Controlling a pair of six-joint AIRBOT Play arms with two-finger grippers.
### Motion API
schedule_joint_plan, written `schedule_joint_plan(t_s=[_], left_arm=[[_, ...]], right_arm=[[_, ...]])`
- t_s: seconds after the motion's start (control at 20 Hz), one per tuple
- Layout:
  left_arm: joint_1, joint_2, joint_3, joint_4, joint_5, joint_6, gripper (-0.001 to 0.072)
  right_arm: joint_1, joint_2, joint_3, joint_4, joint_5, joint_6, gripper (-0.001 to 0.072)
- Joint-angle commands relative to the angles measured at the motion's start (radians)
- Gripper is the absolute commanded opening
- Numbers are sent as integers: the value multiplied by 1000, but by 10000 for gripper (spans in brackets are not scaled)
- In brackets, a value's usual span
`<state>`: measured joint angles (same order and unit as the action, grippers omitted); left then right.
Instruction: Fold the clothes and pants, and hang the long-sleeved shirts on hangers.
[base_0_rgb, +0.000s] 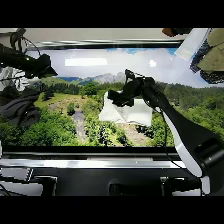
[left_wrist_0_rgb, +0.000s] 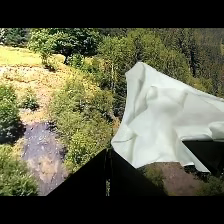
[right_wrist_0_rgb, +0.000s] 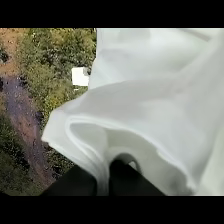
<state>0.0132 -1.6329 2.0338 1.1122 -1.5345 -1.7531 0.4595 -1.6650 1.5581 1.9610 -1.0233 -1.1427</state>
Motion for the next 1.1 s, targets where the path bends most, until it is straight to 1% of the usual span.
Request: schedule_joint_plan(t_s=[0.0, 0.05, 0.1, 0.15, 0.2, 0.3, 0.4, 0.45, 0.55, 0.65, 0.75, 0.8, 0.9, 1.05], left_arm=[[4, 2, 0, 3, -2, 18, 19], [4, 2, 0, 3, -3, 25, 19], [4, 2, 0, 3, -3, 25, 19], [4, 2, 0, 3, -3, 25, 19], [4, 2, 0, 3, -3, 25, 19], [4, 2, 0, 3, -3, 25, 19], [4, 2, 0, 3, -4, 25, 18], [4, 2, 0, 3, -14, 25, 19], [4, 2, 0, 3, -27, 25, 19], [4, 2, 0, 3, -33, 26, 19], [4, 2, 0, 3, -37, 29, 19], [4, 2, 0, 3, -37, 44, 19], [4, 2, 0, 3, -37, 51, 19], [4, 0, 0, 3, -37, 51, 19]], right_arm=[[5, -12, 0, 21, 32, 5, 181], [5, -12, 0, 42, 35, -5, 297], [5, -10, 0, 77, 32, -30, 432], [5, -3, 0, 125, 28, -77, 599], [4, 13, 3, 150, 26, -113, 681], [-26, 62, 35, 133, -22, -152, 681], [-132, 118, 59, 127, -120, -187, 681], [-296, 167, 59, 95, -244, -239, 680], [-470, 179, 47, 83, -340, -309, 673], [-617, 178, -34, 154, -349, -389, 672], [-703, 178, -180, 269, -314, -470, 673], [-720, 176, -256, 306, -286, -525, 671], [-721, 158, -379, 332, -262, -630, 649], [-710, 104, -463, 367, -227, -703, 650]])
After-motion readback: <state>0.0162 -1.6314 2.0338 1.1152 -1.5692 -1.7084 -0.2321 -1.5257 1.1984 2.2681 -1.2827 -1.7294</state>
